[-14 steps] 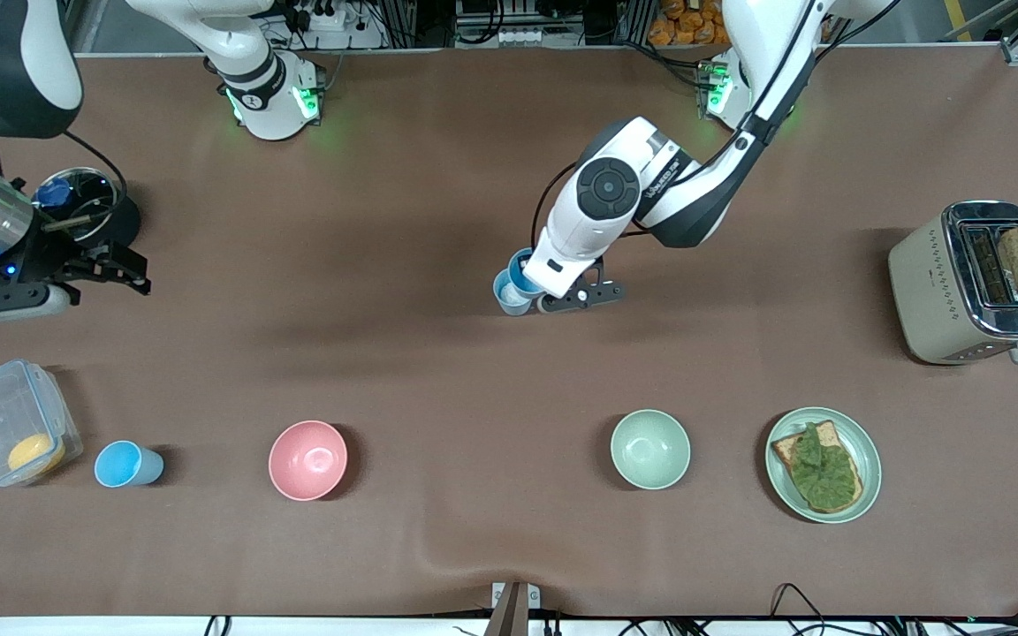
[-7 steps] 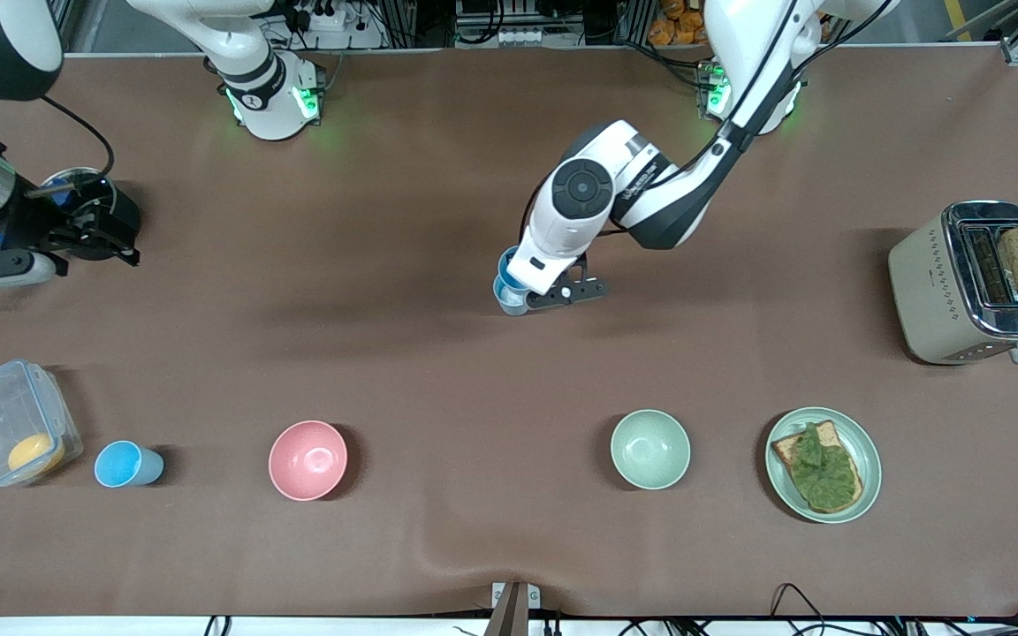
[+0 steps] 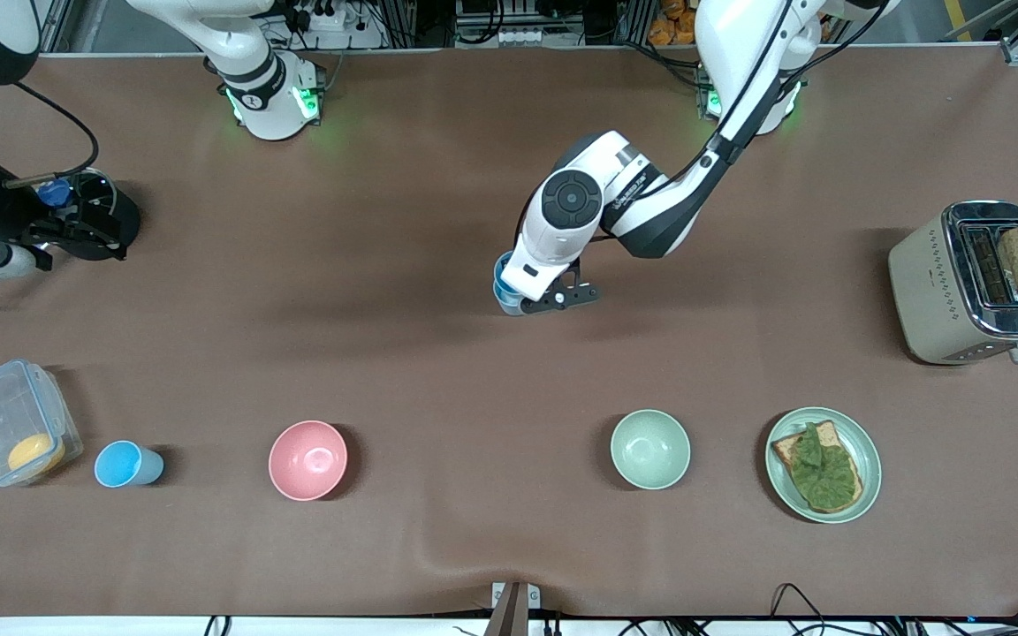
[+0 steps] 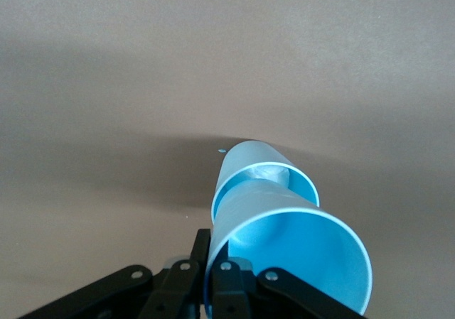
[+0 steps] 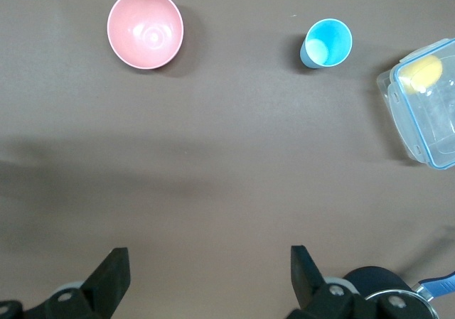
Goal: Stack blue cups with both arms
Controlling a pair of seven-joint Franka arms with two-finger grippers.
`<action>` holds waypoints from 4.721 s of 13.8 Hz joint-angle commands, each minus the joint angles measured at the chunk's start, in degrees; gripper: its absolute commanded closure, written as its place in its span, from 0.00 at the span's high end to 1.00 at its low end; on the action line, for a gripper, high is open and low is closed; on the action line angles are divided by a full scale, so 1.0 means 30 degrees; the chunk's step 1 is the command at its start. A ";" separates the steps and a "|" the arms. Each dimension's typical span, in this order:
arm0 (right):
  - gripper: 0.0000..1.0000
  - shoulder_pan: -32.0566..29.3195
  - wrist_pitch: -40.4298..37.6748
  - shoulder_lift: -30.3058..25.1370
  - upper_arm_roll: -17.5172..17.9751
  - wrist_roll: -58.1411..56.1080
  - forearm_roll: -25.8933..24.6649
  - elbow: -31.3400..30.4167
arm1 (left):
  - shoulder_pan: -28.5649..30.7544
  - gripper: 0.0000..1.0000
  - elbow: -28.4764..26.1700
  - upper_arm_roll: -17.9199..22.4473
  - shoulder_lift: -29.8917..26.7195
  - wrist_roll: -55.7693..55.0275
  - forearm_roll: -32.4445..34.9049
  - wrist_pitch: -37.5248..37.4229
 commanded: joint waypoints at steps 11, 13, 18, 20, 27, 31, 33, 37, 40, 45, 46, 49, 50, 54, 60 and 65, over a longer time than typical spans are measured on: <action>1.00 -0.0208 -0.0848 0.0369 0.0437 0.0198 -0.0262 0.0959 | -0.0279 1.00 0.1408 0.0148 0.0770 -0.0307 0.1618 -0.0172; 1.00 -0.0237 -0.0848 0.0369 0.0437 0.0198 -0.0262 0.0930 | -0.0015 1.00 0.2082 0.0177 0.0477 -0.0395 0.1619 -0.0375; 1.00 -0.0237 -0.0849 0.0369 0.0437 0.0110 -0.0262 0.0959 | 0.1564 1.00 0.2346 0.0324 -0.0927 -0.0221 0.3193 -0.1923; 1.00 -0.0237 -0.0878 0.0369 0.0437 0.0139 -0.0262 0.0930 | 0.2908 1.00 0.2405 0.0324 -0.1601 0.0071 0.3610 -0.2717; 1.00 -0.0325 -0.0878 0.0398 0.0408 0.0022 -0.0262 0.0930 | 0.7039 1.00 0.2552 0.0295 -0.4443 0.5076 0.3611 -0.5587; 1.00 -0.0325 -0.0878 0.0398 0.0408 0.0022 -0.0262 0.0930 | 0.7810 1.00 0.2259 0.1926 -0.6521 1.0345 0.3115 -0.8805; 1.00 -0.0325 -0.0878 0.0369 0.0408 0.0022 -0.0262 0.0930 | 0.7837 1.00 0.1503 0.2693 -0.7748 1.1931 0.2413 -0.9428; 1.00 -0.0384 -0.0966 0.0399 0.0408 0.0022 -0.0262 0.0901 | 0.7426 1.00 -0.0347 0.4804 -1.0185 1.5036 0.1562 -0.9575; 1.00 -0.0355 -0.0966 0.0399 0.0408 0.0022 -0.0262 0.0930 | 0.7574 1.00 -0.0144 0.5652 -1.1180 1.5861 0.1299 -1.0836; 1.00 -0.0384 -0.0966 0.0399 0.0408 0.0022 -0.0262 0.0930 | 0.7252 1.00 0.1488 0.6769 -1.1215 1.7971 0.0769 -1.2382; 1.00 -0.0355 -0.0966 0.0399 0.0408 0.0022 -0.0262 0.0930 | 0.7281 1.00 0.1932 0.6798 -1.1156 1.8003 0.0798 -1.2853; 1.00 -0.0384 -0.0966 0.0399 0.0408 0.0022 -0.0262 0.0930 | 0.7339 1.00 0.2258 0.6857 -1.1272 1.8062 0.0915 -1.2946; 1.00 -0.0384 -0.0966 0.0399 0.0408 0.0022 -0.0262 0.0901 | 0.7369 1.00 0.2230 0.6857 -1.1389 1.8062 0.0770 -1.3033; 1.00 -0.0384 -0.0966 0.0399 0.0408 0.0022 -0.0262 0.0900 | 0.7574 1.00 0.2871 0.6974 -1.1477 1.7800 0.1001 -1.3209; 1.00 -0.0384 -0.1024 0.0399 0.0408 0.0022 -0.0262 0.0900 | 0.7633 1.00 0.2845 0.7121 -1.0980 1.8033 0.0857 -1.3033; 1.00 -0.0384 -0.1024 0.0370 0.0408 0.0022 -0.0262 0.0900 | 0.7662 1.00 0.2845 0.7150 -1.0980 1.8091 0.0622 -1.2946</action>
